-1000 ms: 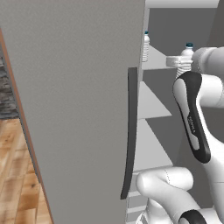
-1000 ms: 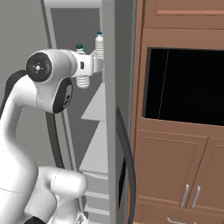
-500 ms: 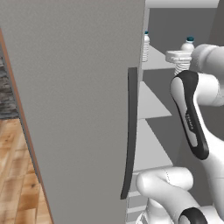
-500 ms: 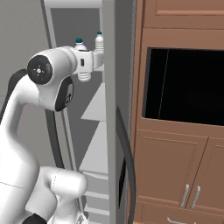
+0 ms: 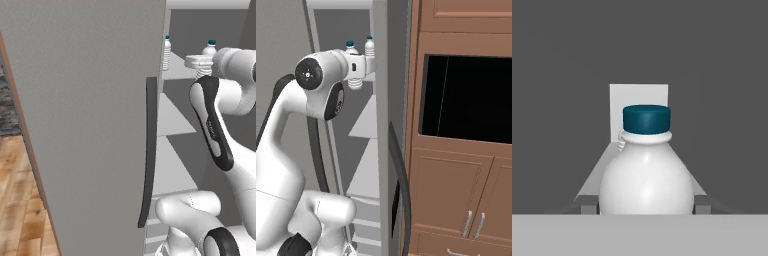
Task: Take the bottled waters from the counter and place them in the freezer to freeze. Close the freezer door after placing the bottles.
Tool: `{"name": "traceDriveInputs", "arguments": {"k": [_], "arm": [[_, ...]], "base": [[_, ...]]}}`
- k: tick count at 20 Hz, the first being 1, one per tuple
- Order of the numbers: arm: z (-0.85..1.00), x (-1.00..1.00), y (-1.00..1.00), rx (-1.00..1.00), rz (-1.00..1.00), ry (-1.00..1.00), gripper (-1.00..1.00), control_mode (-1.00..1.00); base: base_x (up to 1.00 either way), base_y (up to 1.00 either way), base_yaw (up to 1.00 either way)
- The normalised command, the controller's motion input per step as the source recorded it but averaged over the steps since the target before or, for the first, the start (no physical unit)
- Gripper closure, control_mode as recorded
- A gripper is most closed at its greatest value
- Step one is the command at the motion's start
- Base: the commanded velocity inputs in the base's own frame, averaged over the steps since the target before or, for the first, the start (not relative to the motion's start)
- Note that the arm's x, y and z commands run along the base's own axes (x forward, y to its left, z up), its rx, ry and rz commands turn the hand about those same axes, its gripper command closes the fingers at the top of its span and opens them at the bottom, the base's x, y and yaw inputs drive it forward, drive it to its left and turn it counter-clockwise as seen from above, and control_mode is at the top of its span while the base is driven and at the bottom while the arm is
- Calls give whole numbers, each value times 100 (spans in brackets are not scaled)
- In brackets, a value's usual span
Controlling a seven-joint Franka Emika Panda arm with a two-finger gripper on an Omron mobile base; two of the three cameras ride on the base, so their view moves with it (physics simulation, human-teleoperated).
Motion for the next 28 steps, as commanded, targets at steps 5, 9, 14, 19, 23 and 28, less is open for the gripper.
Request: {"name": "traceDriveInputs", "arguments": {"k": [5, 9, 14, 19, 23, 28], "arm": [[0, 33, 0, 0, 0, 1, 100, -100], [0, 33, -1, 0, 0, 0, 100, -100], [0, 30, -6, 0, 0, 0, 100, -100], [0, 28, -5, 0, 0, 0, 100, -100], [-4, 29, -4, 0, 0, 0, 100, -100], [-12, 31, -1, 0, 0, 0, 100, -100]], "base": [[0, 0, 0], [0, 0, 0], [0, 0, 0], [0, 0, 0], [0, 0, 0], [0, 0, 0]]}}
